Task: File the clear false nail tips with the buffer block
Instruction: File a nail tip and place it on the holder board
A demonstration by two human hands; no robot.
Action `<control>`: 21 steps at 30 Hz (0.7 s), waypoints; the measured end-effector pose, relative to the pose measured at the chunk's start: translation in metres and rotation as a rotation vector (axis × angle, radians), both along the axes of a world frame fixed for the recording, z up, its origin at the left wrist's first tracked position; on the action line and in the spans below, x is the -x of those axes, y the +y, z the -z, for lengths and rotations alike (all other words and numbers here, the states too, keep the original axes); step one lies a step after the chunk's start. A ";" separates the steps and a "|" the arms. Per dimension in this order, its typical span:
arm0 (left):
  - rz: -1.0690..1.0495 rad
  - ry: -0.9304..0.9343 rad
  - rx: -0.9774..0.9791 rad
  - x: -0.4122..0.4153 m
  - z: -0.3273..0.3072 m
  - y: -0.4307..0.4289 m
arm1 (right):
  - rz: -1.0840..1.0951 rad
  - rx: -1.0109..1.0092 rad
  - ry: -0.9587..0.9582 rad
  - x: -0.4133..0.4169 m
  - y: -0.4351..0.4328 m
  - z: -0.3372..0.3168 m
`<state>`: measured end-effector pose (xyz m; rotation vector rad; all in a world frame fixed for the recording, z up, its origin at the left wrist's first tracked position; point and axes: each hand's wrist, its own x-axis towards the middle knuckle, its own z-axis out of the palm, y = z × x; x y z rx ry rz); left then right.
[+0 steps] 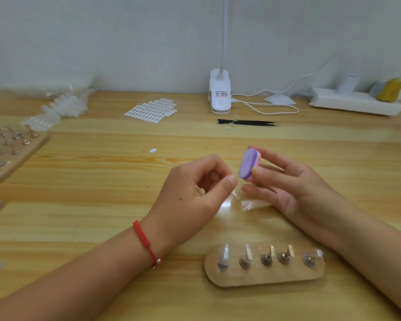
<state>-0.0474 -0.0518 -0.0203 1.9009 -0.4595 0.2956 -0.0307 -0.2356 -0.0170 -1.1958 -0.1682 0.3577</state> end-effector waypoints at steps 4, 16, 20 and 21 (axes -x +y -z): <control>-0.060 -0.014 0.072 -0.001 -0.002 0.003 | -0.042 0.123 -0.048 0.008 0.005 -0.002; -0.001 -0.026 0.002 0.000 -0.002 0.001 | -0.004 0.046 0.012 0.003 0.004 -0.004; -0.071 -0.064 0.034 0.000 -0.001 0.004 | -0.147 0.070 0.040 -0.001 -0.001 -0.006; -0.090 -0.056 0.033 -0.001 -0.001 0.004 | -0.175 0.085 0.019 0.000 0.000 -0.005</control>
